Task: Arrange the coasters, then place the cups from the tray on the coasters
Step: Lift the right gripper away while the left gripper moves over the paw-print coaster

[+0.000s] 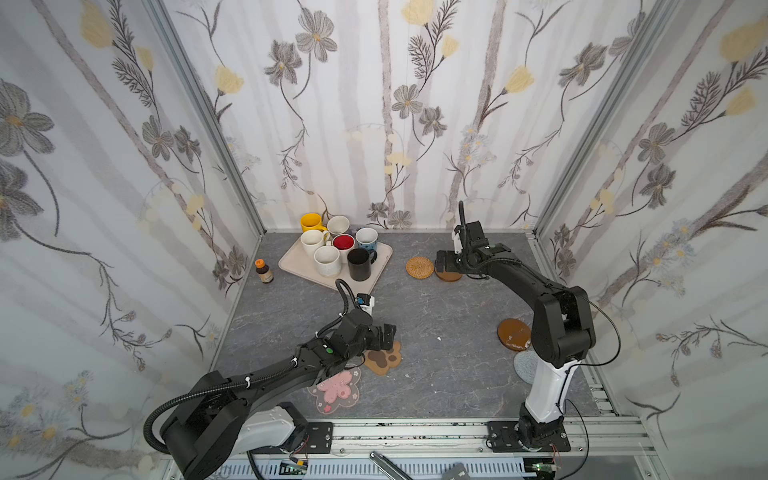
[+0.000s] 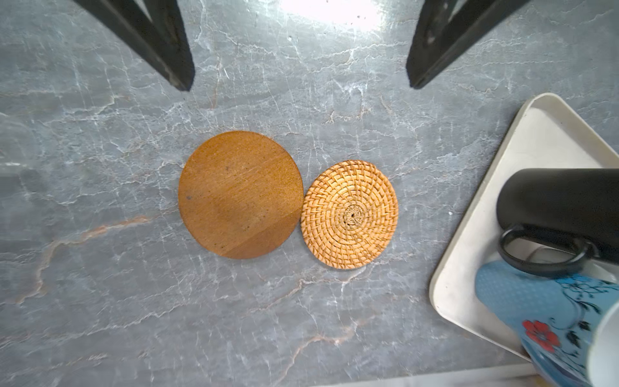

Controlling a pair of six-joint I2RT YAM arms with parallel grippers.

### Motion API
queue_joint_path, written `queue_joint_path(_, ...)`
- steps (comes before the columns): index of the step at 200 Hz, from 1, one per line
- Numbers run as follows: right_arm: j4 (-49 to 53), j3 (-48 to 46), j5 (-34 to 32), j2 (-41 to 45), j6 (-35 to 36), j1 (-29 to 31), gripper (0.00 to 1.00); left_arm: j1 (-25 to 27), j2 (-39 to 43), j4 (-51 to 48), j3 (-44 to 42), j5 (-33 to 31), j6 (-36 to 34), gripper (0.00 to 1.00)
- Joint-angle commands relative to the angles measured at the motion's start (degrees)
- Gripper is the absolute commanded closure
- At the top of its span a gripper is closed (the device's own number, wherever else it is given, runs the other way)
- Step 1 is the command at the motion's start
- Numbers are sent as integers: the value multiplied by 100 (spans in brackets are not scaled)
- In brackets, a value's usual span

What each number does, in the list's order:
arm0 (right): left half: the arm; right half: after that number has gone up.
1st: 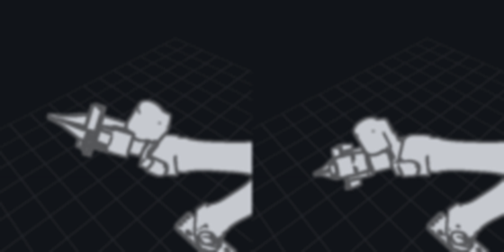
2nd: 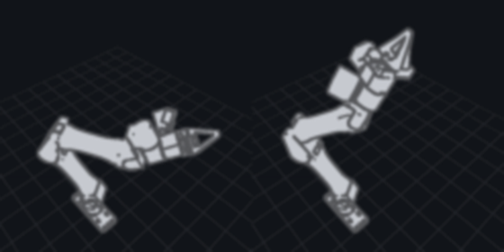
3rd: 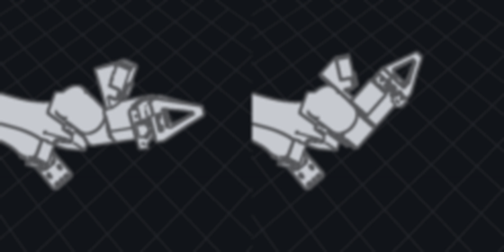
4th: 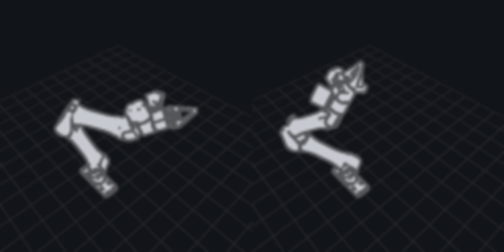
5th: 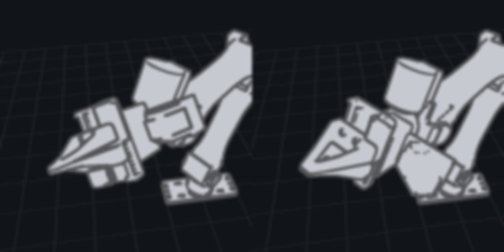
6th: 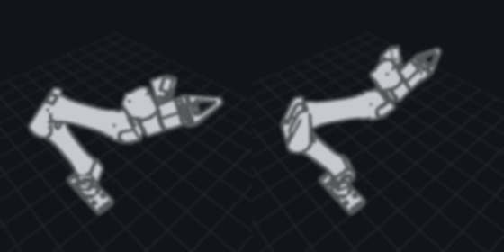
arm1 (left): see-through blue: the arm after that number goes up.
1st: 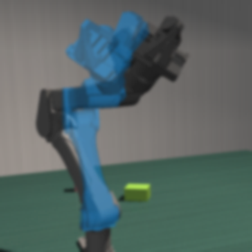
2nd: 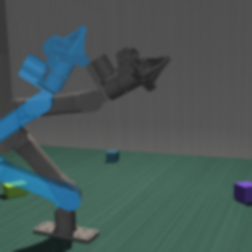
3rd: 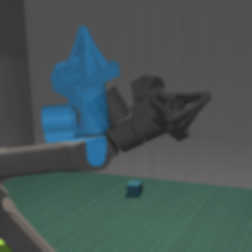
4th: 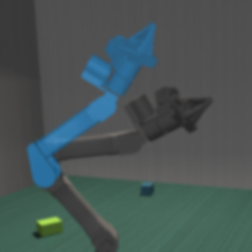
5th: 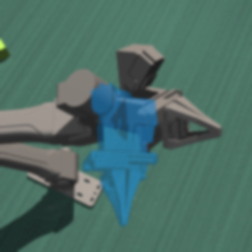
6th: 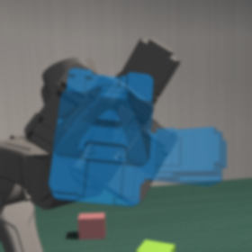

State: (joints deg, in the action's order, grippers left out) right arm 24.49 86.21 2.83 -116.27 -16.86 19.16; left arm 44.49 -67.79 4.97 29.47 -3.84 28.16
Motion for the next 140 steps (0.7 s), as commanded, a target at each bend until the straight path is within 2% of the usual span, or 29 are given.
queue_joint_path(1, -664, -368, 143, 473, -12, 121, 0, 134, 174, -714, -37, -212, 172, 0)
queue_joint_path(34, -1536, -1656, 303, 1464, -224, 352, 0, 479, 402, -1404, -57, -447, 420, 0)
queue_joint_path(76, -2149, -2916, 359, 2443, -390, 463, 0, 821, 606, -1933, -197, -657, 748, 1)
queue_joint_path(100, -2349, -3434, 325, 3074, -426, 479, 0, 931, 503, -1973, -304, -706, 895, 4)
queue_joint_path(140, -2477, -3895, 259, 3563, -483, 480, 0, 1273, 216, -2019, -310, -828, 998, 4)
